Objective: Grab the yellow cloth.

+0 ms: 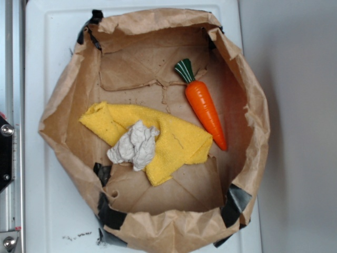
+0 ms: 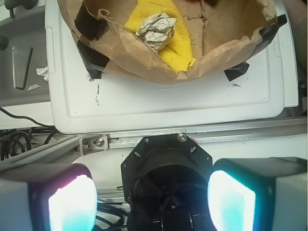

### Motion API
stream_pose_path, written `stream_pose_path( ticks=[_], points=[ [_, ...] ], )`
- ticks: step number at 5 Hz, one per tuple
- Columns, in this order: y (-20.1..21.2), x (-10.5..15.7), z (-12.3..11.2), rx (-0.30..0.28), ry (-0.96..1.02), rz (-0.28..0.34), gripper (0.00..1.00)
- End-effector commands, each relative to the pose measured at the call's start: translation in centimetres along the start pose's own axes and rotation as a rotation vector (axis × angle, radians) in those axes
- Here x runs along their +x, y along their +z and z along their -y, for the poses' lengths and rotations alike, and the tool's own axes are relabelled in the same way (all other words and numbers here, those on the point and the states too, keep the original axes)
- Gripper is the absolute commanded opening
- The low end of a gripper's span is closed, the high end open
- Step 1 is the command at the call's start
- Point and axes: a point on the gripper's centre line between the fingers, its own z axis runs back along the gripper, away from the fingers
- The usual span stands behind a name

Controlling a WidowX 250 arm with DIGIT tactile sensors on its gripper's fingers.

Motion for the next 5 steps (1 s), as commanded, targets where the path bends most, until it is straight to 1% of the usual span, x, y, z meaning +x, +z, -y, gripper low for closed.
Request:
stream_pose_path(
  ticks=[1, 2, 3, 4, 5],
  points=[
    [0.0, 0.0, 0.0, 0.000, 0.000, 0.000, 1.00],
    [-0.1, 2.8, 3.0, -0.026, -0.041, 0.101, 1.00],
    [-1.9, 6.0, 4.3, 0.001, -0.045, 0.149, 1.00],
    [-4.1, 8.4, 3.4, -0.046, -0.060, 0.224, 1.00],
    [-5.9, 11.2, 2.1, 0.036, -0.001, 0.333, 1.00]
  ],
)
